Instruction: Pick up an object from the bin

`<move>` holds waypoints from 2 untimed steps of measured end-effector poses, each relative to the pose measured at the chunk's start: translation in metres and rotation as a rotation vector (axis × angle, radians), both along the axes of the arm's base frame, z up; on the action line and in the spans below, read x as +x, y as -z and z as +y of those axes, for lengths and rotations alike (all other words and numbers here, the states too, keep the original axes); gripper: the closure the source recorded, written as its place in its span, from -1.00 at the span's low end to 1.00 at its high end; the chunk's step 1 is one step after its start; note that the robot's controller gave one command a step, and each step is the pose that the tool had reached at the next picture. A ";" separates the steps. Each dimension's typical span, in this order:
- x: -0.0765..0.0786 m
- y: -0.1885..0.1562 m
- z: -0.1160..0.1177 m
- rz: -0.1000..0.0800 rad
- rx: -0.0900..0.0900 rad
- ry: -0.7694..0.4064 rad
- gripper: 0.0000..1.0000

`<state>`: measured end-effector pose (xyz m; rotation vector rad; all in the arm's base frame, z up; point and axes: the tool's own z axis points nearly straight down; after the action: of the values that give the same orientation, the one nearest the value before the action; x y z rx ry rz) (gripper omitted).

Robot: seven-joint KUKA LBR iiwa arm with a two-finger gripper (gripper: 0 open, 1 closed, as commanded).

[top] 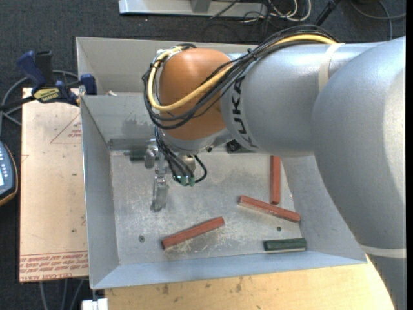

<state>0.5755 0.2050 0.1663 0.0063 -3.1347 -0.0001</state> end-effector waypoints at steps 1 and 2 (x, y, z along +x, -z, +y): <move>-0.079 0.091 -0.036 0.007 -0.004 0.066 -1.00; -0.064 0.097 -0.112 -0.006 -0.004 0.077 -1.00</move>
Offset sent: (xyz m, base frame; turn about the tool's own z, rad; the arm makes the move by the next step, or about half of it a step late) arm -0.0741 -0.0345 -0.0852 0.0663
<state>0.5116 0.0934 0.0693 -0.1146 -3.1388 0.0053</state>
